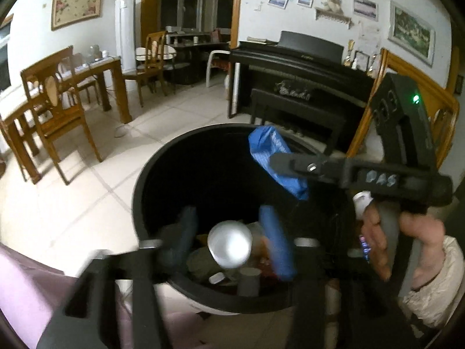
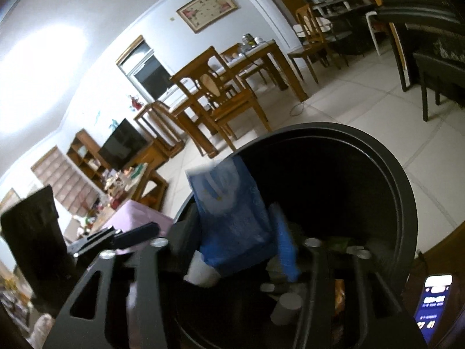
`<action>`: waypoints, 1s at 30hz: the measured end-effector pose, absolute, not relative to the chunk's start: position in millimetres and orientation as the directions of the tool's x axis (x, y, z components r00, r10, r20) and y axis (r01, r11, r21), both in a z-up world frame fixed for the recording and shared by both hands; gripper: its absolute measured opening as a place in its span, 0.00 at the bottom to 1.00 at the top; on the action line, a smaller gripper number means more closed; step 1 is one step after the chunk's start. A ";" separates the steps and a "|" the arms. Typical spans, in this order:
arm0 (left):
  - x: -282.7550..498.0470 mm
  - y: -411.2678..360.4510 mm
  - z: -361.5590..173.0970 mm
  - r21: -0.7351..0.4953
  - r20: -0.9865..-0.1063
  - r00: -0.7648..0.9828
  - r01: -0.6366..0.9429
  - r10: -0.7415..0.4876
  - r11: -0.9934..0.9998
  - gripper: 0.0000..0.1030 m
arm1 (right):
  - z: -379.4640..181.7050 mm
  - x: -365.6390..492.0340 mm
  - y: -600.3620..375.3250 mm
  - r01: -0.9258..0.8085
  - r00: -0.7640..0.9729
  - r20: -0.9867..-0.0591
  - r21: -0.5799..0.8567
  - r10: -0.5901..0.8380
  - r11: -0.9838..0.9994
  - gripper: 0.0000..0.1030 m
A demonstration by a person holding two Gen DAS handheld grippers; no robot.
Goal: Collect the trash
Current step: 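Carry the lid and blue wrapper over the black bin and open both tools, then move both open tools back over the table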
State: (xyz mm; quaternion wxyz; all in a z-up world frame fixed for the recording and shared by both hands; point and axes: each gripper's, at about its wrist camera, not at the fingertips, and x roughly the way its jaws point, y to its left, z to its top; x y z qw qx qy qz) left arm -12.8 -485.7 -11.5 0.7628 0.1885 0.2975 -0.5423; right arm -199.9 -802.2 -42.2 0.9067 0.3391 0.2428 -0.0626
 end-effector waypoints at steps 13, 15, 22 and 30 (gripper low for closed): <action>8.8 -411.8 8.2 -0.015 -0.615 0.360 0.884 -0.702 0.466 0.92 | -10.2 -173.7 -752.3 0.228 0.883 -0.465 0.537 0.059 0.812 0.76; 13.6 -395.0 11.6 -0.019 -0.610 0.377 0.872 -0.697 0.488 0.92 | -3.1 -161.1 -733.9 0.205 0.881 -0.468 0.522 0.077 0.828 0.76; 23.8 -327.4 29.9 -0.026 -0.560 0.458 0.823 -0.690 0.567 0.95 | 20.4 -112.3 -665.5 0.117 0.868 -0.476 0.473 0.142 0.873 0.76; 38.9 -257.1 40.7 -0.029 -0.531 0.543 0.756 -0.650 0.654 0.95 | 40.0 -52.8 -568.2 -0.004 0.833 -0.501 0.419 0.235 0.908 0.76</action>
